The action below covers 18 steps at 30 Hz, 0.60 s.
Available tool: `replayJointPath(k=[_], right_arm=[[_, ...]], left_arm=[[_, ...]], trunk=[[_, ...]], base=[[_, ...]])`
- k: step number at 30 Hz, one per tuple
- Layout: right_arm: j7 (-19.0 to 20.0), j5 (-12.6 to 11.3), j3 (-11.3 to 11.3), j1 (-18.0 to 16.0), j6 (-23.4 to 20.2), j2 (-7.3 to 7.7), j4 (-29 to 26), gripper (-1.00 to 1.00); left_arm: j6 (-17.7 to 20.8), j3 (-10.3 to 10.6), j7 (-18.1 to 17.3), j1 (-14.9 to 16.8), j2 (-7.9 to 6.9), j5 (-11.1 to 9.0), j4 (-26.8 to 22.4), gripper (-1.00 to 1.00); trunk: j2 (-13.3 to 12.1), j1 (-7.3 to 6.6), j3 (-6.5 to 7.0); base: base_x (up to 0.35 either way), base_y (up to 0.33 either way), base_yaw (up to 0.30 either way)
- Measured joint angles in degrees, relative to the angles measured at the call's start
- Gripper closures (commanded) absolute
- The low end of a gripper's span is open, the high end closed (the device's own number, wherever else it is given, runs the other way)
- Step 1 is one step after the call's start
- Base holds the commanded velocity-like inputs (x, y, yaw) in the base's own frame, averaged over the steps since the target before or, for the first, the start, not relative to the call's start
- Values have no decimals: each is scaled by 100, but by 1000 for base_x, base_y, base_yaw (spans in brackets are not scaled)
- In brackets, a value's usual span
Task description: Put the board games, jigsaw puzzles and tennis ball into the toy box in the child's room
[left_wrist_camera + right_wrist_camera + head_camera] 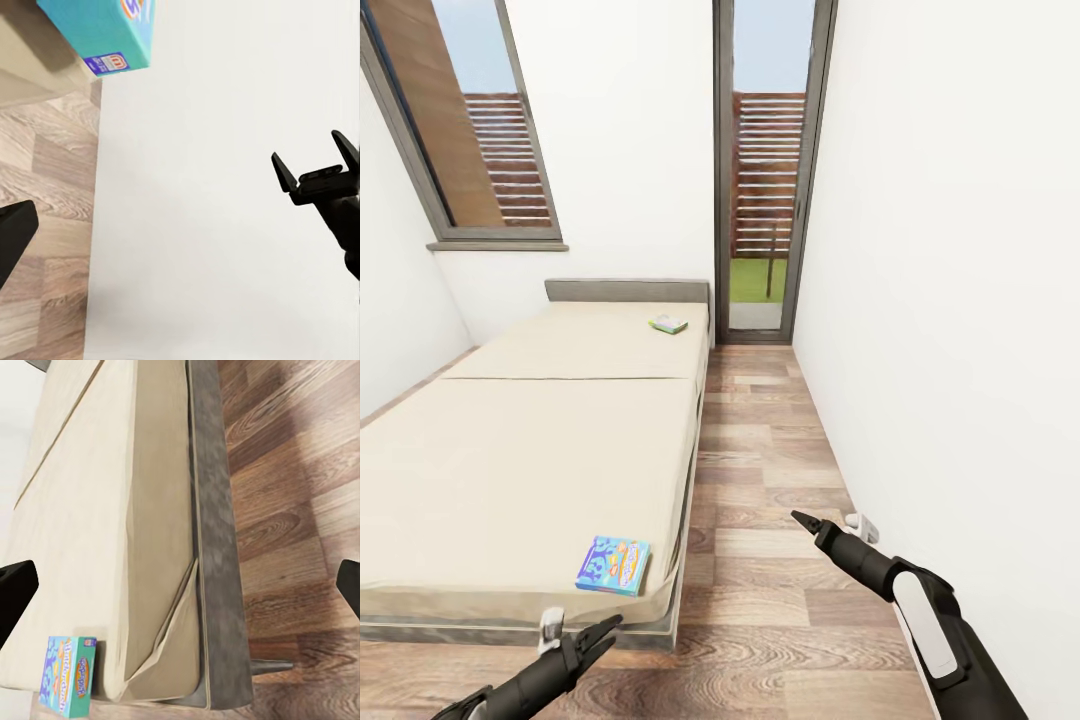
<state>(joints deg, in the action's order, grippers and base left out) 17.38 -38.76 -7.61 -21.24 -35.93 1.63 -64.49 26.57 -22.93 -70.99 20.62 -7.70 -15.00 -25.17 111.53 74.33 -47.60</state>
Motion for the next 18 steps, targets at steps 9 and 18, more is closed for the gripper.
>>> replayJointPath(k=[9,18], right_arm=[[22,-6,-20,0,-2,12,0,-100],[303,4,-40,-3,-6,20,-8,-100]], left_arm=[[-347,-645,183,1,269,-11,18,-100],[-343,-773,191,4,373,-63,19,-100]], trunk=[[0,0,0],[0,0,0]], base=[[0,0,0],[0,0,0]])
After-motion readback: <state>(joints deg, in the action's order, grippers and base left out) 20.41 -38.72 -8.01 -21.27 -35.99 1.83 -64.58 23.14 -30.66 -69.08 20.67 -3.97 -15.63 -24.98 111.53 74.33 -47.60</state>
